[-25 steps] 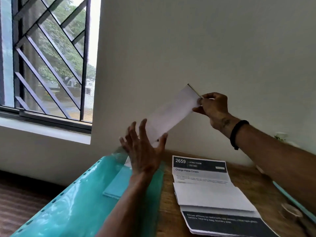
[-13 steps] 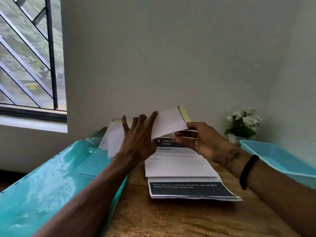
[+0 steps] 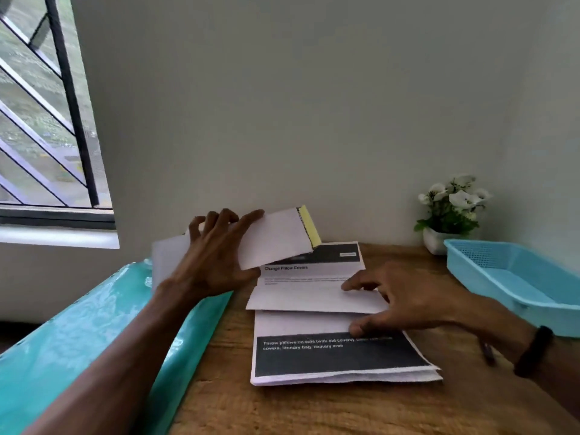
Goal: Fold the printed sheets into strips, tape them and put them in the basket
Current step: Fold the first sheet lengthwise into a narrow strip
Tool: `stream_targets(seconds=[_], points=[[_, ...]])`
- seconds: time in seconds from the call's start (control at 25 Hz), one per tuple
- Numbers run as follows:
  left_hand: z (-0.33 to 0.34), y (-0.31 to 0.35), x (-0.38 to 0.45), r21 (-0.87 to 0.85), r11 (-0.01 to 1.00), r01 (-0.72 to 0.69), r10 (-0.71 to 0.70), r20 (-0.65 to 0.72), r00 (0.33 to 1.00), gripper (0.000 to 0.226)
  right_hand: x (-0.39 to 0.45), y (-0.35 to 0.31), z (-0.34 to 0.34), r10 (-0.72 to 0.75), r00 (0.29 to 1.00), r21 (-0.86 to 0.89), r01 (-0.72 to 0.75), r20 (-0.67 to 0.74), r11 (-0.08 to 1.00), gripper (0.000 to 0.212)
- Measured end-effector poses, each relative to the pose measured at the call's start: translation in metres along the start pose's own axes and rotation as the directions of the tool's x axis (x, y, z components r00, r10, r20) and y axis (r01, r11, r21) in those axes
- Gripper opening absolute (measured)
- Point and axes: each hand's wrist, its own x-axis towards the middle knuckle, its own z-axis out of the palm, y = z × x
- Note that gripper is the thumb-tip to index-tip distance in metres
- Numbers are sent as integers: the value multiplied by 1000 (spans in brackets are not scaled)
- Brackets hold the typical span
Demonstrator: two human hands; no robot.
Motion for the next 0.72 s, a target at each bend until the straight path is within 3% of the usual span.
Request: stream_targets(seconds=[0.24, 0.52, 0.64, 0.72], points=[[-6, 4, 2, -16, 1000, -19, 18, -85, 996, 114, 16, -1, -6, 11, 1000, 147, -9, -12, 989, 93], [-5, 6, 2, -56, 998, -26, 23, -53, 998, 119, 25, -7, -5, -14, 999, -4, 14, -46, 1000, 81], [-6, 1, 2, -55, 998, 12, -15, -48, 999, 110, 21, 0, -13, -65, 988, 12, 68, -136, 998, 51], [-7, 0, 2, -66, 993, 95, -103, -122, 987, 86, 14, 13, -22, -127, 966, 121, 156, -224, 980, 28]])
